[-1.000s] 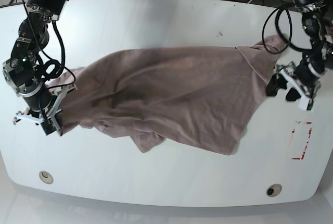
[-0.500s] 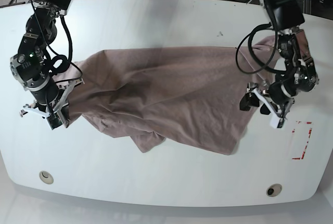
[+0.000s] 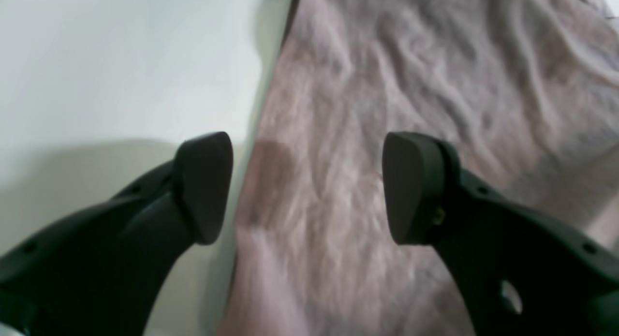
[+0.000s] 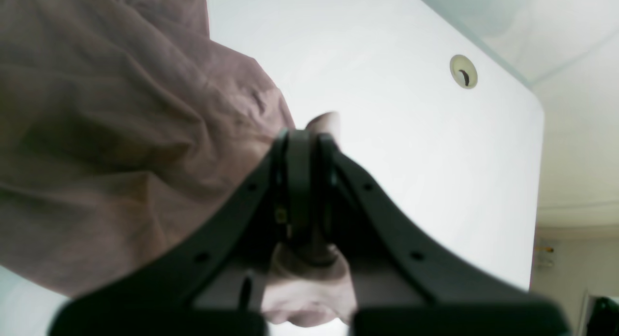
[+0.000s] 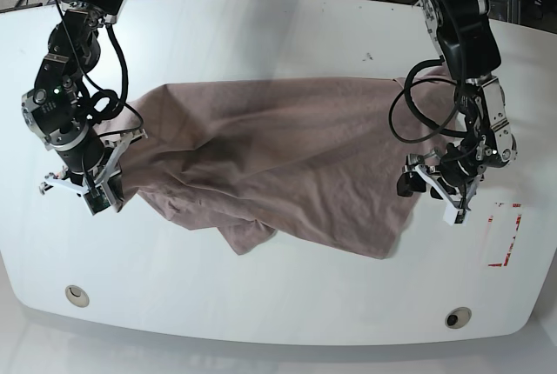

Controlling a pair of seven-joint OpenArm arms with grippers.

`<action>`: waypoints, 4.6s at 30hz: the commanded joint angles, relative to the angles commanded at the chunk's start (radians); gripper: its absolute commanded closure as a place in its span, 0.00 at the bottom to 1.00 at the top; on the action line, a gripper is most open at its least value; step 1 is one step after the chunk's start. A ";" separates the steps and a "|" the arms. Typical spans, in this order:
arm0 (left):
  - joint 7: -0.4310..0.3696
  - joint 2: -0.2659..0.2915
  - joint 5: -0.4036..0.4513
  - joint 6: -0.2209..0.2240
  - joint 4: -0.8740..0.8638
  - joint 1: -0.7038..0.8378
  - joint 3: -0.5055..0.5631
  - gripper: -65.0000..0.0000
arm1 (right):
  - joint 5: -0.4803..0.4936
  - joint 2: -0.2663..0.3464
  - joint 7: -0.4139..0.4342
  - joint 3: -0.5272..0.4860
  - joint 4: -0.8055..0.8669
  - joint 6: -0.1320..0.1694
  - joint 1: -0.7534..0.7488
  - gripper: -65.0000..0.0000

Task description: Layout the t-shirt on the table in an organized manner, then fold the t-shirt properly

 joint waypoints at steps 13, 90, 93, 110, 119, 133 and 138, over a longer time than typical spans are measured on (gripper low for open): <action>-0.028 -0.002 0.015 -0.002 -0.150 -0.043 0.158 0.31 | 0.003 -0.002 0.000 0.000 0.000 0.000 0.003 0.99; 0.339 -0.149 0.012 -0.005 0.841 -0.588 -0.015 0.99 | -0.160 0.132 0.002 -0.158 -0.334 0.000 0.750 1.00; 0.339 -0.147 0.012 -0.005 0.836 -0.637 0.000 0.99 | -0.160 0.147 0.002 -0.193 -0.334 0.000 0.784 1.00; 0.342 -0.144 0.012 -0.005 0.769 -0.681 0.012 0.99 | -0.152 0.189 -0.032 -0.221 -0.376 0.000 0.856 0.99; 0.460 -0.149 -0.058 -0.005 0.781 -0.522 -0.066 0.99 | -0.150 0.190 -0.121 -0.183 -0.176 0.000 0.606 0.99; 0.502 -0.193 -0.311 -0.005 0.844 -0.038 -0.262 1.00 | -0.150 0.071 -0.199 -0.040 0.015 0.000 0.183 1.00; 0.502 -0.193 -0.391 -0.005 0.850 0.147 -0.351 1.00 | -0.152 0.020 -0.199 0.043 0.017 0.000 0.055 1.00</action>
